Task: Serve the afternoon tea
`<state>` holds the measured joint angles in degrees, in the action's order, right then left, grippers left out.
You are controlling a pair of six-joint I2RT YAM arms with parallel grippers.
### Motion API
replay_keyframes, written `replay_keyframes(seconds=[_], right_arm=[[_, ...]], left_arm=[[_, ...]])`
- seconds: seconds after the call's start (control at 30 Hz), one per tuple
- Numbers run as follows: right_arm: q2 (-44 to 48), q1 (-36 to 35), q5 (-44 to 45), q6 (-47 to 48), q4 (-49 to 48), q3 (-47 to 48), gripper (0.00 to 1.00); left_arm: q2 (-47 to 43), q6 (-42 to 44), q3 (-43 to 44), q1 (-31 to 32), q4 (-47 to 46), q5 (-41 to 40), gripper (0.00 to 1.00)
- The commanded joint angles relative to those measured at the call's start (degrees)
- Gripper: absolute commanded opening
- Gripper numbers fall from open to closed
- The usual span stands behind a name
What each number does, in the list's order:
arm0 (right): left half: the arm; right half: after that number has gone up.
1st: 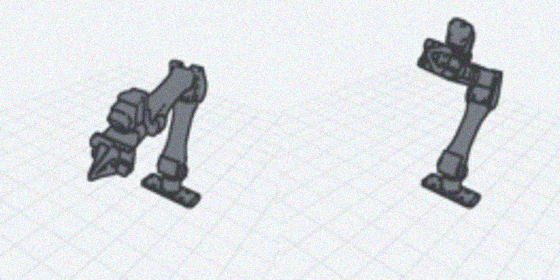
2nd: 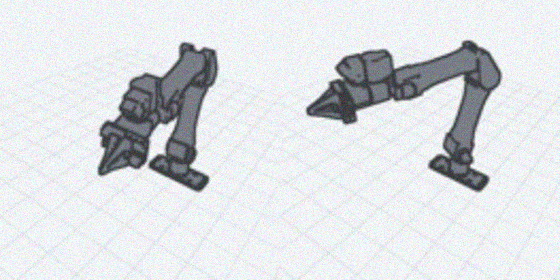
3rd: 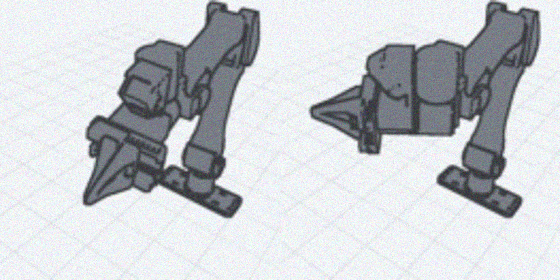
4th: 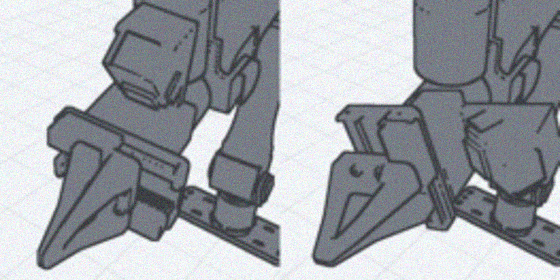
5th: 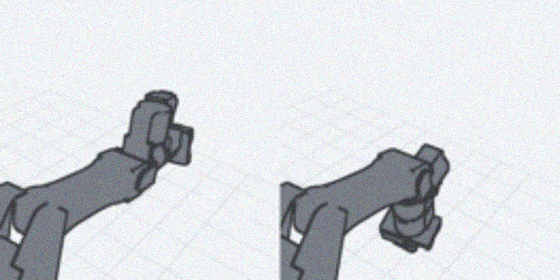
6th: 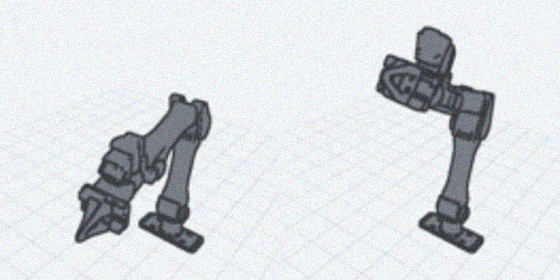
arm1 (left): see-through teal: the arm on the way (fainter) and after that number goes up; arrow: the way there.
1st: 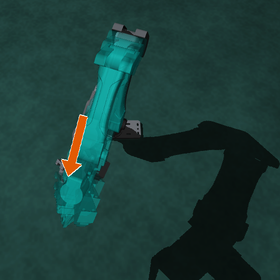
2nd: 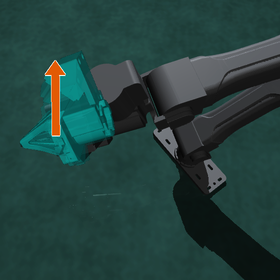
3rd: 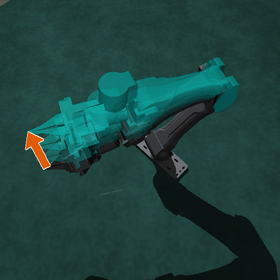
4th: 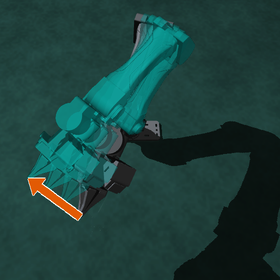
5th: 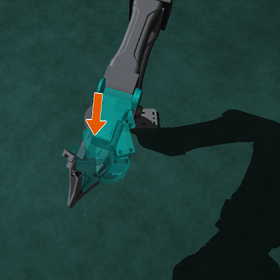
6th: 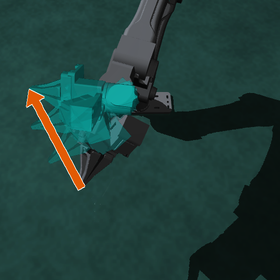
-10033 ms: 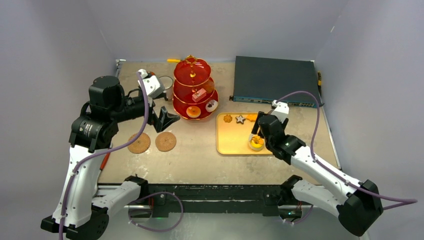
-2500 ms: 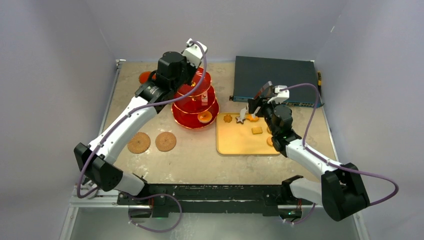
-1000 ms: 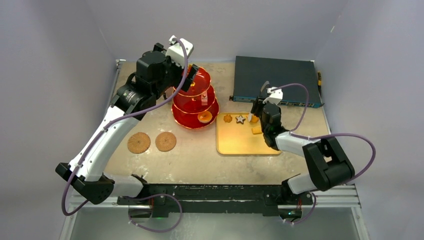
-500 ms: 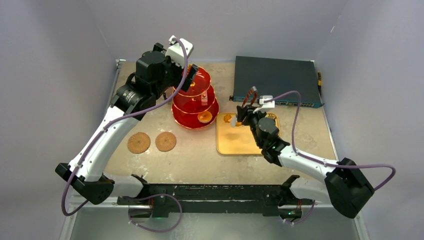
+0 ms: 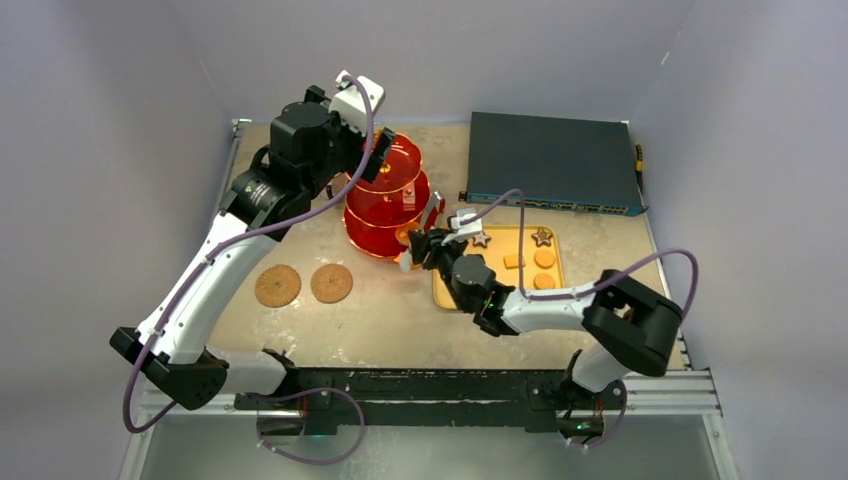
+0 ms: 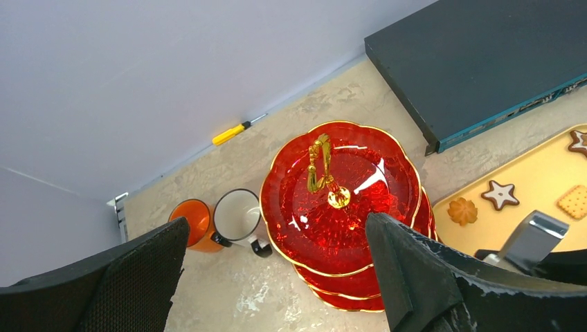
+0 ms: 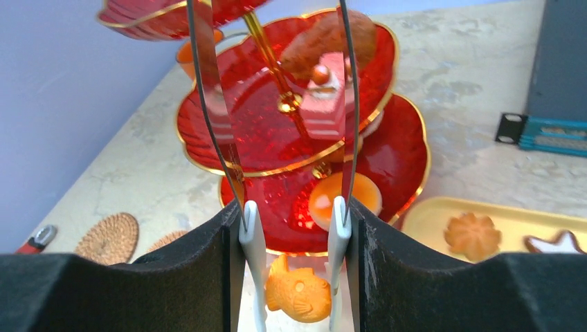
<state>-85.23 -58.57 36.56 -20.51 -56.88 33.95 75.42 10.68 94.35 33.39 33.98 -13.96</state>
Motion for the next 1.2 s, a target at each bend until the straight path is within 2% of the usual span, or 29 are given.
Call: replay_keyframes(seconds=[0.0, 0.23, 0.43, 0.67, 0.83, 1.07, 1.17], right_arm=[[-5.1, -1.2, 5.3, 4.9, -16.4, 5.6, 0.42], [-13.8, -2.3, 6.8, 9.7, -27.2, 9.9, 0.47], [-19.6, -3.1, 7.6, 11.1, -30.7, 12.4, 0.61], [-21.9, -3.4, 9.1, 13.6, -33.7, 12.6, 0.70], [-18.0, -3.7, 9.9, 15.1, -33.8, 9.7, 0.70], [-5.4, -3.9, 14.3, 16.7, -30.8, -1.5, 0.70], [-0.1, -3.4, 17.5, 16.6, -27.2, -6.4, 0.73]], left_arm=[[-2.1, 0.8, 0.0, -0.3, -1.4, -0.5, 0.99], [-2.9, 1.1, -1.0, -0.3, -1.6, -0.4, 0.99], [-3.3, 1.5, -1.1, -0.3, -1.4, -0.2, 0.99], [-3.5, 1.4, -0.9, -0.3, -1.1, 0.2, 0.99], [-3.3, 0.9, -0.4, -0.3, -0.7, 0.7, 0.99], [-3.5, 0.6, -0.4, -0.3, -0.4, 1.3, 0.99], [-3.4, 0.4, -0.5, -0.3, -0.4, 1.7, 0.99]])
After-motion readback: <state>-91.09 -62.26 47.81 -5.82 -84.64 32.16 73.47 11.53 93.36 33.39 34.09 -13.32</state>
